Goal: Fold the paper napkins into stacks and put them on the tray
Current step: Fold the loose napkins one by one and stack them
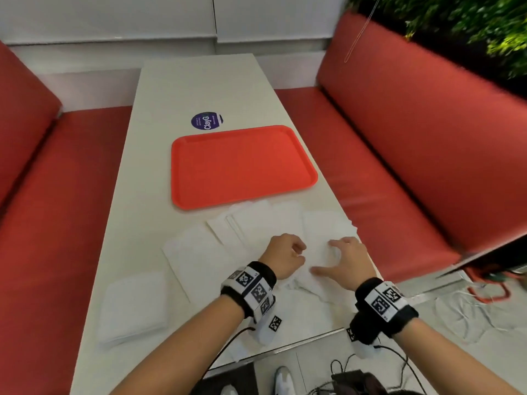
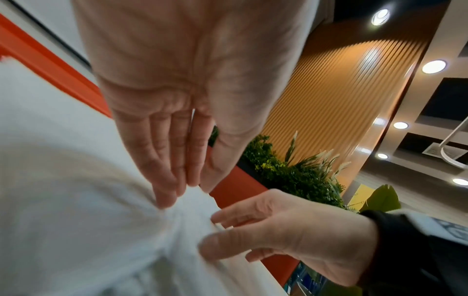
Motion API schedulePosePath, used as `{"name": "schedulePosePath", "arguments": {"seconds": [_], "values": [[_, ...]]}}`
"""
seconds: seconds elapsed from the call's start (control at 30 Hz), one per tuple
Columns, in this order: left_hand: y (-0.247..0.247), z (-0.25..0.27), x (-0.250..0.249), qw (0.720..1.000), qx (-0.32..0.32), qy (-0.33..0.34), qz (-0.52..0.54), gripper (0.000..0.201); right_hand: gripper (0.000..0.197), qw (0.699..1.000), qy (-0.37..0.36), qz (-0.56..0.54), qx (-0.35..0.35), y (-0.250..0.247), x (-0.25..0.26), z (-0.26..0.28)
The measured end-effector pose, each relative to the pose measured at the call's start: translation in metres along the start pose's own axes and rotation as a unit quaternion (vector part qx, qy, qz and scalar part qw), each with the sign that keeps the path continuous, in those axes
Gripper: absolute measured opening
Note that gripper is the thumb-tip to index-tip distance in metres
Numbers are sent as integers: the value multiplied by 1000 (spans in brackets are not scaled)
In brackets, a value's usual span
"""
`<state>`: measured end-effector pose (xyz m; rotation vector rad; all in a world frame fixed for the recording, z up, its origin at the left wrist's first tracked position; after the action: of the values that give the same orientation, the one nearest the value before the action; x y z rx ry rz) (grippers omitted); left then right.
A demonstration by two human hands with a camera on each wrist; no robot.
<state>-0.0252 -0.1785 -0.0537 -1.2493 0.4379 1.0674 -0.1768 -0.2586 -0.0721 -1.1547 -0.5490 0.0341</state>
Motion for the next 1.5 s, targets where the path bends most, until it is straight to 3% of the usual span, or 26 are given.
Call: {"name": "schedulePosePath", "arguments": {"seconds": [0.13, 0.3, 0.5, 0.63, 0.7, 0.77, 0.87, 0.97, 1.07, 1.23, 1.37, 1.5], "values": [[22, -17, -1, 999, 23, -24, -31, 32, 83, 996, -9, 92, 6, 8, 18, 9], [28, -17, -2, 998, 16, -9, -57, 37, 43, 994, -21, 103, -9, 2, 19, 6], [25, -13, 1, 1000, -14, -5, -21, 38, 22, 997, 12, 18, -70, -40, 5, 9], [14, -7, 5, 998, -45, -1, 32, 22, 19, 984, -70, -132, -95, -70, 4, 11], [3, -1, 5, 997, -66, 3, 46, 32, 8, 966, -103, -223, -85, -82, 13, 15], [-12, 7, 5, 993, -85, -3, 82, 51, 17, 933, -129, -332, -48, -85, 30, 21], [-30, 20, 6, 978, -79, -19, 194, 62, 31, 868, -152, -472, 11, -81, 56, 28], [-42, 36, 8, 930, -57, -23, 362, 49, 46, 838, -138, -527, 39, -63, 71, 26], [-64, 53, 20, 898, -109, -2, 426, 16, 52, 839, -114, -529, 55, -37, 82, 23], [-95, 79, 55, 908, -217, -11, 357, 21, 16, 847, -78, -524, 27, -13, 97, 29], [-109, 100, 78, 911, -240, -31, 335, 25, 19, 859, -58, -508, -22, -4, 100, 24], [-115, 114, 89, 900, -242, -39, 360, 18, 22, 864, -53, -501, -2, 10, 110, 23]]}}
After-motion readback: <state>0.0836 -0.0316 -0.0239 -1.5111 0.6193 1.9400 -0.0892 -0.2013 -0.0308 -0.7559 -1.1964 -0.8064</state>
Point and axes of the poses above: each hand's wrist, its own z-axis away from the middle knuckle, its own y-axis out of the palm, x = y × z, the point moved 8 cm from there along -z, towards the middle knuckle, and after that the axes turned 2 degrees about -y, right-handed, at the moved point
